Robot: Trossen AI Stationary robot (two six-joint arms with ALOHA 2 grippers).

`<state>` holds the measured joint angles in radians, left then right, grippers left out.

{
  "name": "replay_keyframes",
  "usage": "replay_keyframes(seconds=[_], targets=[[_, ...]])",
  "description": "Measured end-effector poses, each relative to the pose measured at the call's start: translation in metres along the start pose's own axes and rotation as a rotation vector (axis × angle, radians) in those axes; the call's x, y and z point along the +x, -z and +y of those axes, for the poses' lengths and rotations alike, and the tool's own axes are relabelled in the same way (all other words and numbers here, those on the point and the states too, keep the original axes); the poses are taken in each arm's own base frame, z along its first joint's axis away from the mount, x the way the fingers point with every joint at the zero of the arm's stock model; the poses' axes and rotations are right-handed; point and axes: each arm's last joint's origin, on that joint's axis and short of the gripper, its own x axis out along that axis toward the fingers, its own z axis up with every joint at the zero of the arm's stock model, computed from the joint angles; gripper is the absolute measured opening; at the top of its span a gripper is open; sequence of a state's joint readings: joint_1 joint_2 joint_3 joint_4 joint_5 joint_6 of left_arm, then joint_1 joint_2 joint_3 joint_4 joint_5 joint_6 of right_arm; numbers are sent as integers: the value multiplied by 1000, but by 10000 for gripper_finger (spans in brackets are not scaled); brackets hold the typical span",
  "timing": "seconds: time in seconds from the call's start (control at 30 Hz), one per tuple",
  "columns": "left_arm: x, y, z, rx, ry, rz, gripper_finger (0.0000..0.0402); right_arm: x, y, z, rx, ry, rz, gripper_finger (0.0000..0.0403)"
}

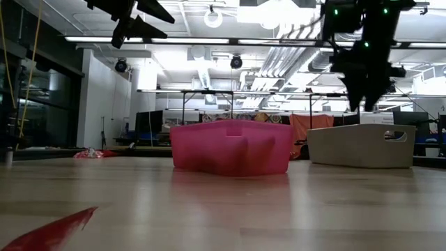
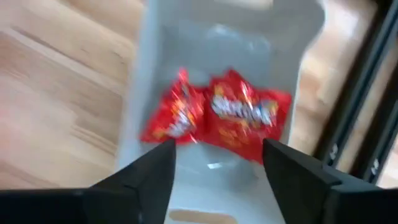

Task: Sort candy
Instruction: Put the red candy into the gray bin

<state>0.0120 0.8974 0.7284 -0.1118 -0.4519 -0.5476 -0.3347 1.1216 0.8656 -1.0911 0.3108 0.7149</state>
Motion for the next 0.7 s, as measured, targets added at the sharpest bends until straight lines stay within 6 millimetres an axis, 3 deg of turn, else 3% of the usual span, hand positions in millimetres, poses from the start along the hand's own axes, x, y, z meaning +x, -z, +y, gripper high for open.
replay_keyframes(seconds=[0.2, 0.4, 0.53, 0.7], targets=[[0, 0, 0, 0, 5, 2, 183, -53, -27, 6, -16, -173, -294, 256], [0, 0, -1, 0, 16, 6, 183, -109, -47, 20, -47, -583, -675, 256], [0, 1, -3, 27, 87, 43, 183, -120, -49, 35, -230, -817, -724, 257], [-1, -3, -9, 75, 213, 33, 183, -123, -45, 55, -367, -911, -751, 257]])
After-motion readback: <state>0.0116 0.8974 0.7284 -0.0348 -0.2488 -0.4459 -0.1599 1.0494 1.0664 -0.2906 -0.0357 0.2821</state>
